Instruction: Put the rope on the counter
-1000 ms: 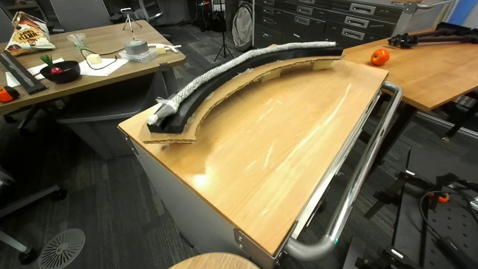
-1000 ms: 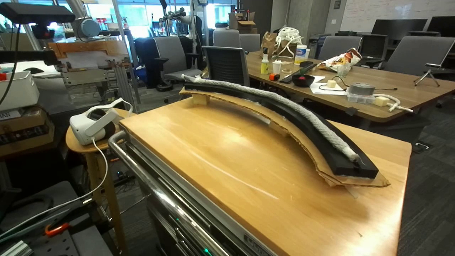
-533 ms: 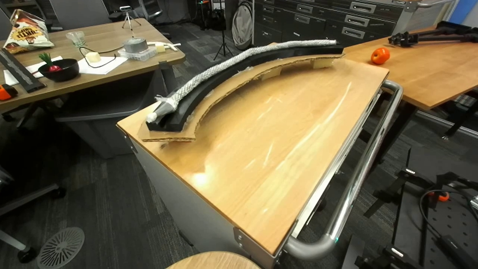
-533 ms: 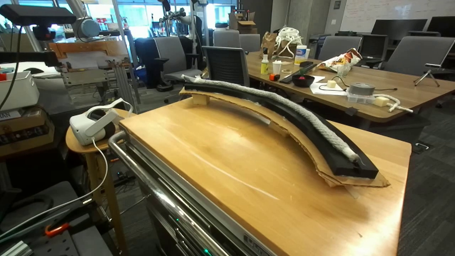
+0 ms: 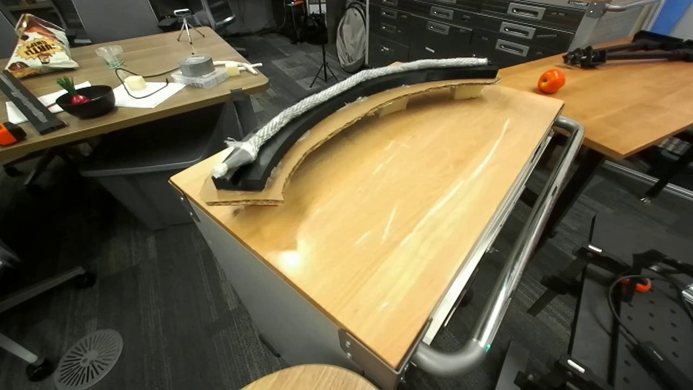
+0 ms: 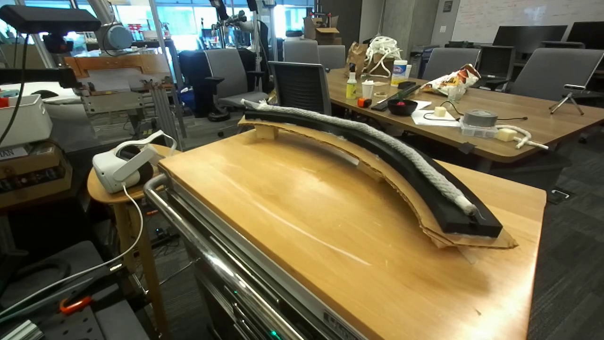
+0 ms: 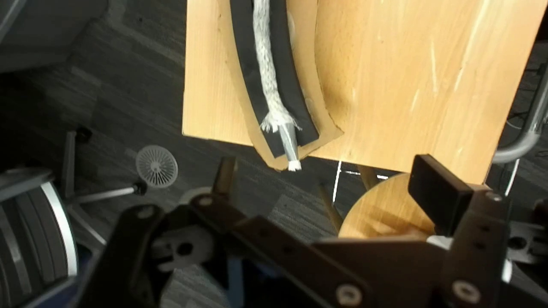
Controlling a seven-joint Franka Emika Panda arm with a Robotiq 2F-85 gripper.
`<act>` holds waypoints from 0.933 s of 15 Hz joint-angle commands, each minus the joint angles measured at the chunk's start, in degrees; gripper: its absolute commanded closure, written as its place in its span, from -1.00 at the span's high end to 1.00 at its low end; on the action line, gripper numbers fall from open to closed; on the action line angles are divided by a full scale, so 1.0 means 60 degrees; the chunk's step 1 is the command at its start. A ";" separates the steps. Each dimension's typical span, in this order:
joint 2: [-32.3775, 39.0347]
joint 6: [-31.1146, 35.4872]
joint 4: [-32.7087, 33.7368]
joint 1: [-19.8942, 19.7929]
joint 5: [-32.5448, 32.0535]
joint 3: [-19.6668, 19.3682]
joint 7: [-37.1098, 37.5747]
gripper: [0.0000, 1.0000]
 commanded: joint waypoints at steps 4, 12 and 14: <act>0.1263 0.0170 0.0800 -0.0333 0.0648 -0.0234 -0.0656 1.00; 0.2202 0.1264 0.0701 -0.0134 0.0213 -0.0210 0.0529 1.00; 0.2286 0.1091 0.0536 -0.0168 0.0245 -0.0170 0.0341 1.00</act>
